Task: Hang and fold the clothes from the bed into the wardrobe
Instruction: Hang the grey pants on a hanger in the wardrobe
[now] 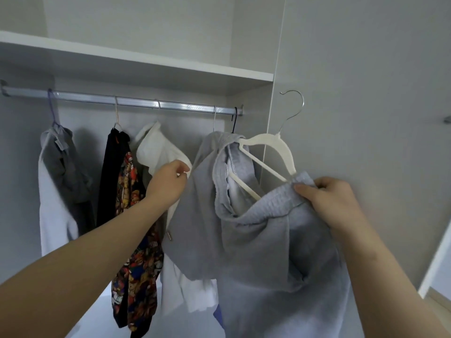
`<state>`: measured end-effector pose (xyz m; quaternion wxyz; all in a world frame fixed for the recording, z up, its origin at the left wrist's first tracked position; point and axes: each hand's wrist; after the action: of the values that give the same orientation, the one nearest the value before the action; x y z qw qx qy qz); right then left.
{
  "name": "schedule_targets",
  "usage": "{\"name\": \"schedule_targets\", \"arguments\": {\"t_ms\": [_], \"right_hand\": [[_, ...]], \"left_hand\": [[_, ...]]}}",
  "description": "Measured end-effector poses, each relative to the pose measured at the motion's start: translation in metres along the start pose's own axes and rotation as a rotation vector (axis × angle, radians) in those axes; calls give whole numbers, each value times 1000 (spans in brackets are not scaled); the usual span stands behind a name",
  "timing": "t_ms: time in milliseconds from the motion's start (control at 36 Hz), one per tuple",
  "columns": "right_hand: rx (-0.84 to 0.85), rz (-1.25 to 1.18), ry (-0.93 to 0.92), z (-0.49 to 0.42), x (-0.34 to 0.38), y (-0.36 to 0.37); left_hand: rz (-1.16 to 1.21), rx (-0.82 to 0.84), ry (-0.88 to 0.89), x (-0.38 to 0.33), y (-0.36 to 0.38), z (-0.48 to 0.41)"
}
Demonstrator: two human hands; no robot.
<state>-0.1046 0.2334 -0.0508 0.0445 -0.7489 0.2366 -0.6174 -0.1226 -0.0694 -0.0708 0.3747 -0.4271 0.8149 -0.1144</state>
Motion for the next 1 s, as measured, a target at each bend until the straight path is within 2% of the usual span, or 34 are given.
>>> {"name": "schedule_targets", "arguments": {"t_ms": [222, 556, 750, 917, 1000], "right_hand": [[-75, 132, 48, -19, -6, 9], [-2, 99, 79, -57, -5, 72], [36, 89, 126, -71, 6, 112], [58, 67, 165, -79, 17, 139], [58, 62, 167, -84, 22, 149]], "left_hand": [[-154, 99, 16, 23, 4, -26], [-626, 479, 312, 68, 56, -88], [-657, 617, 290, 104, 65, -121], [-785, 836, 235, 139, 61, -137], [-806, 784, 222, 154, 59, -141]]}}
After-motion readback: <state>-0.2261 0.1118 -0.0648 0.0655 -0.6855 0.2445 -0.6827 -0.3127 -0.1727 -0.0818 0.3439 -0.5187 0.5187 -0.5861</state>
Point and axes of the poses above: each hand's wrist, its own z-axis away from the middle knuckle, its own y-axis out of the palm, x = y × z, and after that the axes turned 15 degrees about y, right-handed
